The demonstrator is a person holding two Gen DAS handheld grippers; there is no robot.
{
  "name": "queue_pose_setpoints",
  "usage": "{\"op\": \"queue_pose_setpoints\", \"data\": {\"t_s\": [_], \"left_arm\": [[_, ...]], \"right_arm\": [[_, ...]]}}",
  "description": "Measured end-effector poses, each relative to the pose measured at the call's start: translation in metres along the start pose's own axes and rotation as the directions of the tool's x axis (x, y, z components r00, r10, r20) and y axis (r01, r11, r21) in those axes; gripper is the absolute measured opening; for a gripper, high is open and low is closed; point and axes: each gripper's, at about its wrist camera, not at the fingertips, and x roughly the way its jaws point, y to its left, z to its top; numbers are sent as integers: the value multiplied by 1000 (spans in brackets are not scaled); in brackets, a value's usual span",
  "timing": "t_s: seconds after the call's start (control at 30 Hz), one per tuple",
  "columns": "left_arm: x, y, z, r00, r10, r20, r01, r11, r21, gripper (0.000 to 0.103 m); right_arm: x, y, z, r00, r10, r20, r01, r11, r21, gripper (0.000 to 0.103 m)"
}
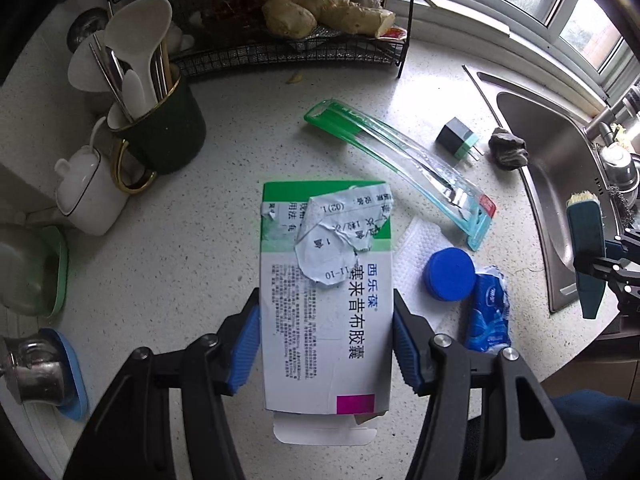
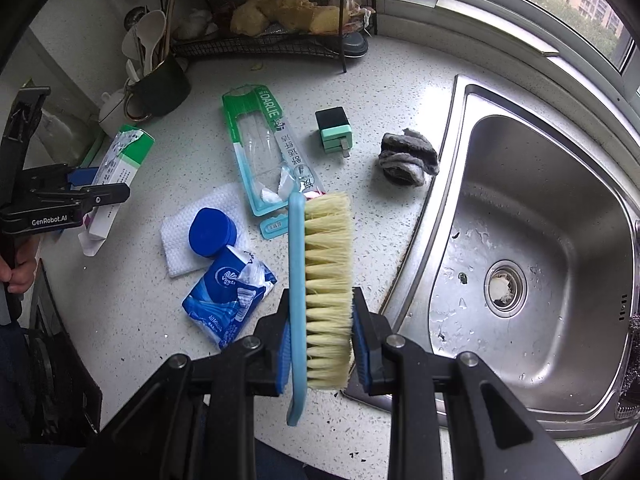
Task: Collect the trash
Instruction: 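Carry the brush down with the right tool while the left tool carries the box down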
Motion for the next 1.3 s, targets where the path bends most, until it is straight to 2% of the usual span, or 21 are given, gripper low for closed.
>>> {"op": "queue_pose_setpoints", "data": {"t_s": [0.3,0.53,0.77,1.0,1.3], "left_arm": [[-56,-59,-52,997,0,71,-1,1000,11,56],[-86,-105,-98,996,11,93,-12,1000,11,56],[-104,-155,-141,994,21,109,-23,1000,18,56],[-123,-207,-185,992,35,121,-36,999,8,56],[-118,-271,-226,997,14,79,-16,1000,25,56]], "right_arm": [[-35,8,-35,999,19,33,-16,996,-89,24],[-62,11,-76,997,41,68,-30,987,-159,24],[-85,3,-121,992,82,94,-62,980,-190,24],[-104,-5,-174,992,100,83,-78,967,-243,24],[-117,-26,-227,989,136,51,-119,963,-243,24]]}}
